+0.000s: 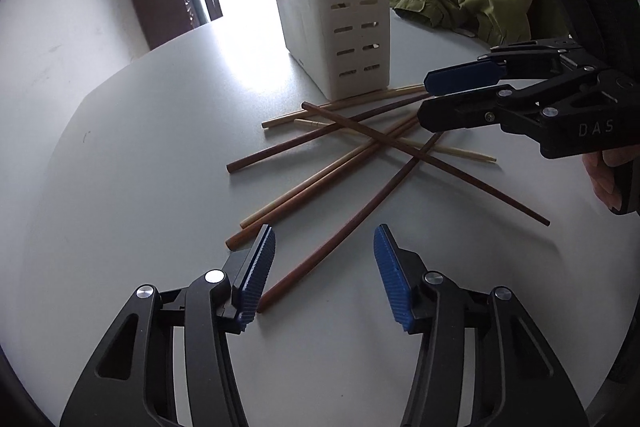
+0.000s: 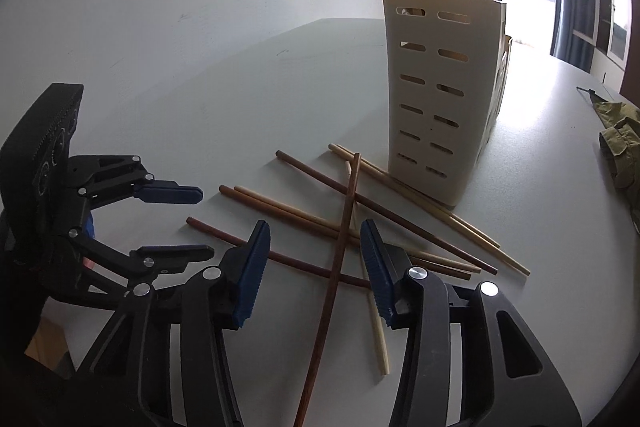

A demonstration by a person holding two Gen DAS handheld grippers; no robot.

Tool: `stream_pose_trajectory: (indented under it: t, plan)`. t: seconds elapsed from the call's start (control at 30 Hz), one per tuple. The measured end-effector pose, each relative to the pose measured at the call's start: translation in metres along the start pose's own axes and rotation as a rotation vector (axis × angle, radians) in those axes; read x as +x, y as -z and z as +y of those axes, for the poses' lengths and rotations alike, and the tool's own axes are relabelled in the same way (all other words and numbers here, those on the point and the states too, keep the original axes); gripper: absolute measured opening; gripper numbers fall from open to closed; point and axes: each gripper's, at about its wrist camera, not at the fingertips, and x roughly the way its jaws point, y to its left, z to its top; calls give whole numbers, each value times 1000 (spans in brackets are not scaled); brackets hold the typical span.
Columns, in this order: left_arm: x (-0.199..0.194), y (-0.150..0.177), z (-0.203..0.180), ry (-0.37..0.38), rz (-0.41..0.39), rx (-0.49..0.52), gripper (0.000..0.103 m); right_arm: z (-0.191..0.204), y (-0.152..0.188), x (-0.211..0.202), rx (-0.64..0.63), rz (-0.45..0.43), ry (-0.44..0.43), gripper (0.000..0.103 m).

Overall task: Organize utensils
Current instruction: 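Move both tools back to the pile and close the right tool on a brown chopstick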

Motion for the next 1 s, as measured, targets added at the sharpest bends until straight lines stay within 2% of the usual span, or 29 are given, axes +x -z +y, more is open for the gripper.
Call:
stream_pose_trajectory:
  t: [0.17,0.37,0.53,0.67,0.83,1.0]
  plan:
    - [14,8,13,1,41,-7,40,2,-11,23,7,39,15,36]
    - [18,14,27,10,50,-29,33,0,-26,46,19,77,36,28]
    - [15,17,33,9,38,-28,33,-1,-27,61,20,107,69,24]
    - [11,18,37,13,31,-23,33,-2,-24,68,22,123,84,15]
    - [9,24,35,13,36,13,33,-3,-25,69,27,126,99,15]
    - [11,20,35,23,31,7,33,-5,-29,74,37,136,98,15]
